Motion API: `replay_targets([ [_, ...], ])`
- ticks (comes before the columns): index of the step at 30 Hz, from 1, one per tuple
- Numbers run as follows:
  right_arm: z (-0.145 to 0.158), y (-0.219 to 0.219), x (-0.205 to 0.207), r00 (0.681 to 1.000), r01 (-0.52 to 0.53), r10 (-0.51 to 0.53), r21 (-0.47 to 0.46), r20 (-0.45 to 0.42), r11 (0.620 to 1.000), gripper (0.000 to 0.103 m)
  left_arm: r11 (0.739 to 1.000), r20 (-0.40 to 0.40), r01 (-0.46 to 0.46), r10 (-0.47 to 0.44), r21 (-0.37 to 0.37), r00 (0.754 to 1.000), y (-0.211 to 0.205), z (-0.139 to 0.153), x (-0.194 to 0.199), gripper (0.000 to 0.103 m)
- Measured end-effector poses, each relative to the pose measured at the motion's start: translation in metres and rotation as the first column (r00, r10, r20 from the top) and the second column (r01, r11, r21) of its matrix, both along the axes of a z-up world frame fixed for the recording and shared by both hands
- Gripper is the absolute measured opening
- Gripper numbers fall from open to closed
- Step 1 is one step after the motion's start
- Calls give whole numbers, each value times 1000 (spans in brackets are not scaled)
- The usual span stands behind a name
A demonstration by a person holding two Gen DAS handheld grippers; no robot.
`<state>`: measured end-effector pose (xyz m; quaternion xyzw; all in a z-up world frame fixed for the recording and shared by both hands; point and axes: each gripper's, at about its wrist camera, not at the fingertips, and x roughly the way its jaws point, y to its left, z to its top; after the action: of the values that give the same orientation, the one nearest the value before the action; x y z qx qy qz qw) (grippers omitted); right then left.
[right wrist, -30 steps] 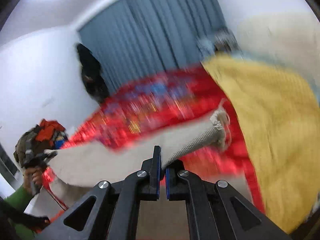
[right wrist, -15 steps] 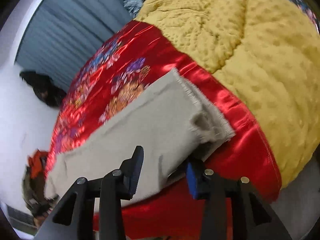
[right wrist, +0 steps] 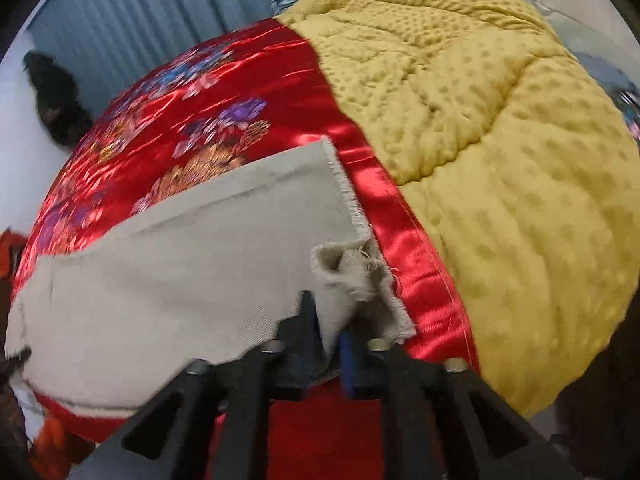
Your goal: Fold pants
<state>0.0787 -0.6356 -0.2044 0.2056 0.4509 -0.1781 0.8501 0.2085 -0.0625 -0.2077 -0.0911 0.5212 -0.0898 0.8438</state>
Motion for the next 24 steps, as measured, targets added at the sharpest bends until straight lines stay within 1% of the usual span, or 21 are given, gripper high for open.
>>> replay_targets([
  [1,3,0,-6,1000,20,-20,-22,2,1000,60,1000,-5,5,-5,5,1000,1,2,-1,28],
  [2,7,2,-13,998,57,-57,-87,-6,995,65,1000,-16,17,-17,16,1000,1,7,-6,33],
  [3,13,5,-22,994,103,-106,-185,-7,977,66,999,-21,25,-24,28,999,2,12,-11,41],
  [4,15,10,-30,990,136,-140,-254,4,958,66,998,-19,32,-31,48,999,4,20,-19,47],
  [5,25,16,-40,983,180,-178,-320,35,930,66,997,-2,33,-33,67,999,7,31,-30,49],
  [6,37,25,-50,976,218,-200,-353,87,910,66,996,22,27,-29,80,999,11,40,-39,50],
  [7,48,35,-58,970,239,-201,-354,141,904,68,994,74,5,-13,108,997,16,56,-52,50],
  [8,57,44,-62,964,243,-188,-344,186,907,70,991,119,-16,1,131,993,19,68,-59,53],
  [9,65,56,-62,962,226,-156,-332,225,916,73,988,167,-40,14,150,986,20,79,-64,60],
  [10,67,66,-55,962,198,-120,-326,245,924,73,984,243,-75,34,161,970,22,96,-68,66],
  [11,68,76,-47,964,162,-80,-322,253,933,73,984,283,-91,44,154,958,21,106,-67,68],
  [12,67,89,-36,968,106,-23,-324,249,940,73,987,324,-92,45,129,945,18,116,-62,72],
  [13,63,97,-30,971,65,17,-332,238,941,73,991,342,-73,31,109,939,12,120,-55,78],
  [14,57,105,-19,975,26,52,-345,216,938,73,993,350,-54,16,100,937,7,121,-46,79],
  [16,38,113,-2,983,-20,83,-353,165,935,73,995,364,-6,-32,103,931,-11,114,-27,79],
  [17,31,111,4,985,-24,79,-334,152,942,73,993,351,21,-62,120,934,-23,103,-14,79],
  [18,24,107,7,988,-17,64,-310,142,951,73,990,324,41,-82,132,943,-30,92,-3,79],
  [19,18,101,9,990,-9,48,-279,131,960,73,988,271,72,-107,137,957,-40,72,12,79],
  [20,12,94,9,992,2,30,-253,123,967,73,987,237,88,-119,137,964,-46,58,21,79],
  [22,-2,79,6,994,35,-12,-214,108,976,73,983,179,100,-127,154,976,-52,31,28,79],
  [24,-14,65,3,996,60,-47,-174,76,983,73,981,128,103,-125,164,984,-56,11,28,79],
])
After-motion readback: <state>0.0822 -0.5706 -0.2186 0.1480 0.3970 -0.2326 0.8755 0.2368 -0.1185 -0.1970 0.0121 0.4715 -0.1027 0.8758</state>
